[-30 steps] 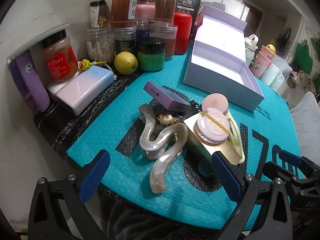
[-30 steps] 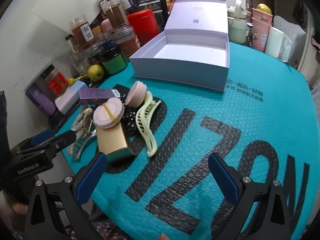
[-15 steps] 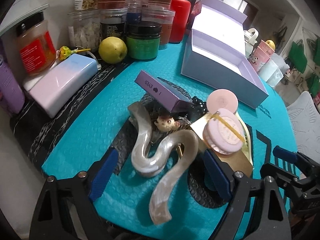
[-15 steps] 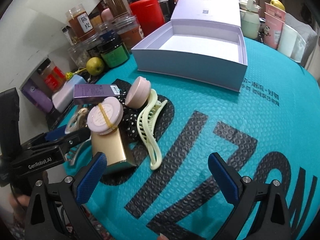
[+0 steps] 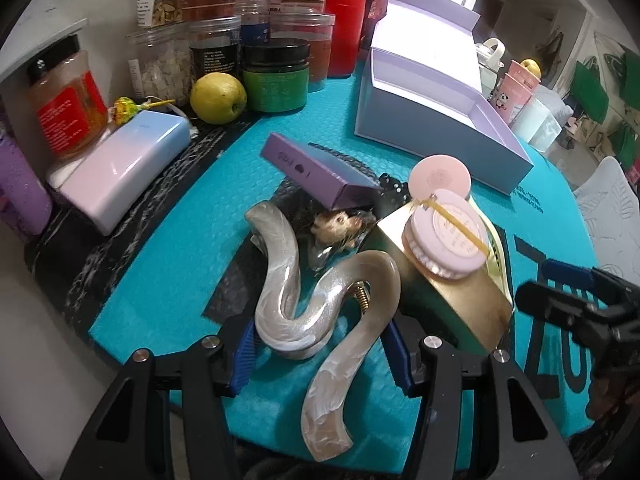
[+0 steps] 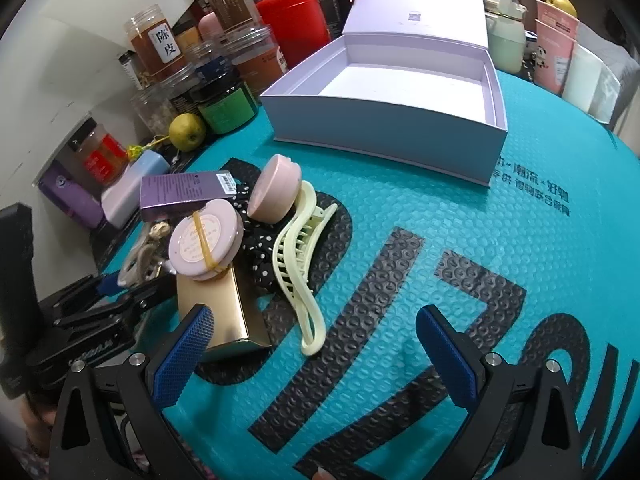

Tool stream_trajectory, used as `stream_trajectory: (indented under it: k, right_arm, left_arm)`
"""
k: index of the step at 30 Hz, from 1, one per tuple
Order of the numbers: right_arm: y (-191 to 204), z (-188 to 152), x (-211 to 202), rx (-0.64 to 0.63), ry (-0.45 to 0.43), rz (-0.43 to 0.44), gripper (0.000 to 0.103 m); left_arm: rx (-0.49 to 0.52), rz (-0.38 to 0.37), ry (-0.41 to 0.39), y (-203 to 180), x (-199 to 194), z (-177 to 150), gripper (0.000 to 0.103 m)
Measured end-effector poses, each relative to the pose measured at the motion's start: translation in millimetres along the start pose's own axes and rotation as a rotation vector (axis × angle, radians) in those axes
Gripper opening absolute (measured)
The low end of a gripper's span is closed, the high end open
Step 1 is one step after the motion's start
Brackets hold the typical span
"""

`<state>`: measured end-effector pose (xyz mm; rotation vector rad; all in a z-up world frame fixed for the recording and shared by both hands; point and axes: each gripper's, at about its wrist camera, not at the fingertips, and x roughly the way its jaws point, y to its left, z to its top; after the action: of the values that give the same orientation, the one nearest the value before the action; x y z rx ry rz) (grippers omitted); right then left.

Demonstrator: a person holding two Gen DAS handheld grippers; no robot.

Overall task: Organize rigid objects
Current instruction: 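Grasp the pearly S-shaped clip with the left tool while the right tool grasps the pale yellow claw clip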

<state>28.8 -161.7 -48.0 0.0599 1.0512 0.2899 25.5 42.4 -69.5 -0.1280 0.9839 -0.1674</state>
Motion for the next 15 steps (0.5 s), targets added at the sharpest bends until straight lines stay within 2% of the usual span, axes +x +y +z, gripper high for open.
stream_trajectory:
  k: [6,11,13,15]
  right_arm:
    - [0,0,3,-0.001,-0.003,0.009,0.102]
    - [-4,3,4,0.005,-0.018,-0.003,0.091]
    - [-5,5,7,0.007,-0.021,-0.015,0.072]
    - [-9,10,13,0.02,-0.026,0.002,0.058]
  left_arm:
    - [-0.032,0.021,-0.003,14,-13,-6,0.054]
    - [-0.055,0.037,-0.017,20,-16,-2,0.054]
    - [-0.059,0.042,-0.018,20,-13,-1,0.054]
    - [-0.064,0.037,-0.015,20,-10,0,0.054]
